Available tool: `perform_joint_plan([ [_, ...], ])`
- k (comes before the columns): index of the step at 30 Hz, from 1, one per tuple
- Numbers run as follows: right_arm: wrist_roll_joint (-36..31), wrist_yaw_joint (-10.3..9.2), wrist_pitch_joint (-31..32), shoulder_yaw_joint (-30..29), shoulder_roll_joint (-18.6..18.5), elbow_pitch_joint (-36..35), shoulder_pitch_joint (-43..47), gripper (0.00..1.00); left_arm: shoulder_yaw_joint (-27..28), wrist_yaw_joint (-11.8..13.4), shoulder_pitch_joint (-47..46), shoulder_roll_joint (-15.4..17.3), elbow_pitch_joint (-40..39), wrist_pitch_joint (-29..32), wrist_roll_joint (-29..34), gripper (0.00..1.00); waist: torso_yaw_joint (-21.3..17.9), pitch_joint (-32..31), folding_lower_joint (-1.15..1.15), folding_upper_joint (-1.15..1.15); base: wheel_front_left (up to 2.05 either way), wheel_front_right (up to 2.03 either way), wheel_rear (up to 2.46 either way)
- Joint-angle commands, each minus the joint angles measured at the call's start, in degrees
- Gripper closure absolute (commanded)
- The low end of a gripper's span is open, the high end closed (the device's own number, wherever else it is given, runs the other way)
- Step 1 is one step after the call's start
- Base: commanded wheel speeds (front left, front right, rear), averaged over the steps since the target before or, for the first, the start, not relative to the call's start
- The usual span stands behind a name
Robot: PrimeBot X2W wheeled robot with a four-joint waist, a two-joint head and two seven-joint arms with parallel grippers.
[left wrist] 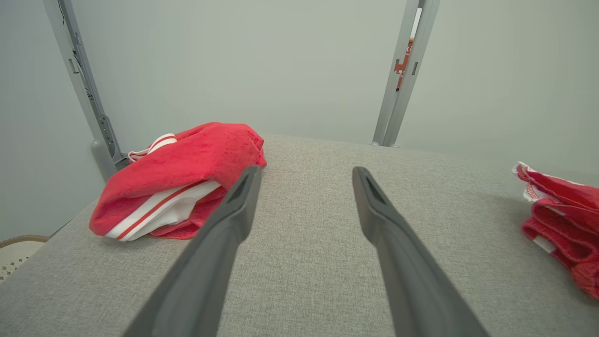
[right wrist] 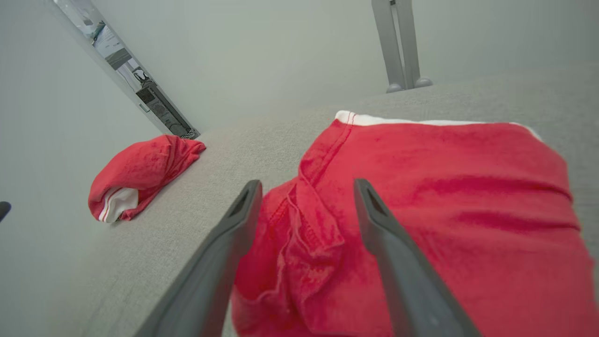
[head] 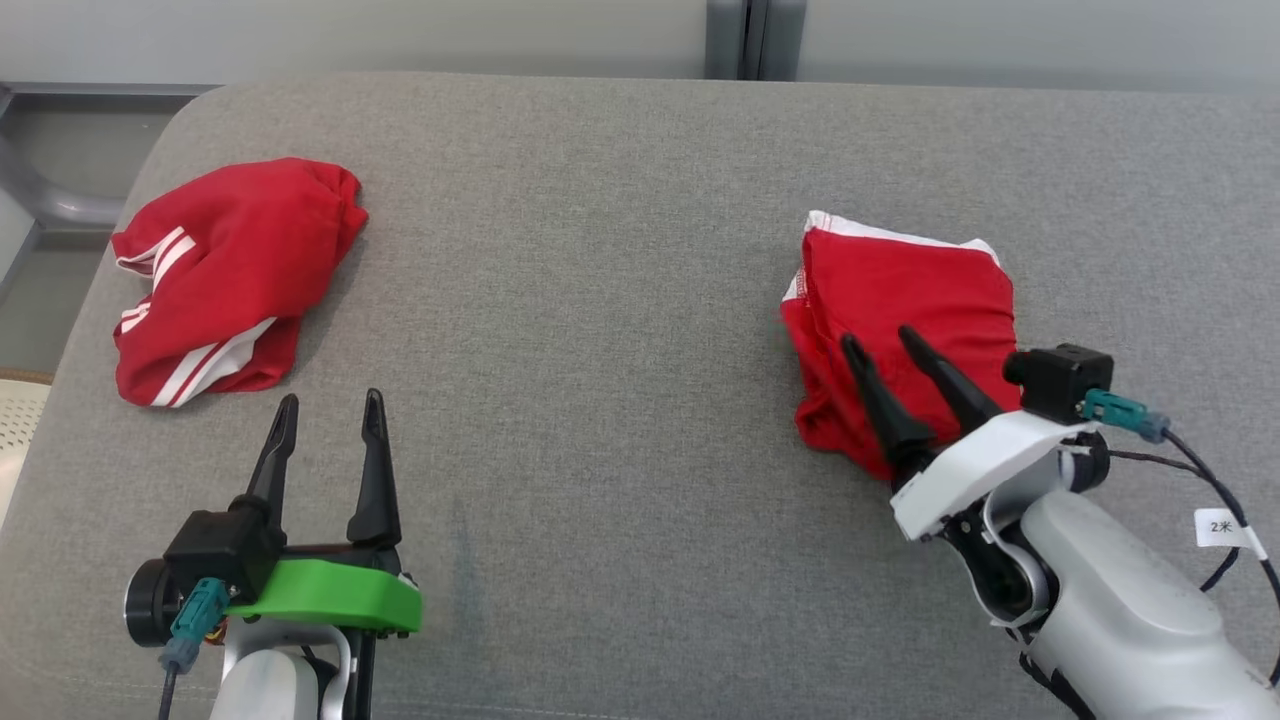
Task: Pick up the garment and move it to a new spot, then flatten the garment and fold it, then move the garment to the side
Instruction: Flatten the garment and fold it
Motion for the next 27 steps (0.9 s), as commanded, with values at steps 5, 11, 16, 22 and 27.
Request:
perform_joint_plan([
  [5, -4.6, -0.08, -0.3, -9.3, -1.0, -4.7, 2.5, 0.00, 0.0, 0.3, 0.2, 0.2, -0.3, 0.0, 0.9, 0.00, -1.1, -0.5, 0.00, 0.00, 0.00, 0.00, 0.00],
  [11, -9.0, -0.08, -0.3, -19.0, -0.8, -6.2, 5.5, 0.00, -0.2, 0.3, -0.4, 0.2, -0.2, 0.0, 1.0, 0.00, -1.6, -0.4, 0.00, 0.00, 0.00, 0.00, 0.00],
  [16, -11.9, -0.08, -0.3, -21.9, -0.3, -5.0, 6.4, 0.70, -0.3, 0.2, -0.9, 0.2, -0.2, 0.0, 1.1, 0.00, -1.7, -0.2, 0.00, 0.00, 0.00, 0.00, 0.00],
  [22, -14.9, -0.08, -0.3, -19.7, 1.2, -1.2, 5.1, 1.00, -0.7, 0.1, -1.6, 0.2, 0.1, 0.0, 1.2, 0.00, -1.3, 0.3, 0.00, 0.00, 0.00, 0.00, 0.00],
  [27, -16.5, -0.08, -0.3, -15.8, 3.0, 2.6, 3.4, 1.00, -1.3, 0.0, -2.0, 0.2, 0.4, 0.0, 1.2, 0.00, -0.7, 0.6, 0.00, 0.00, 0.00, 0.00, 0.00],
])
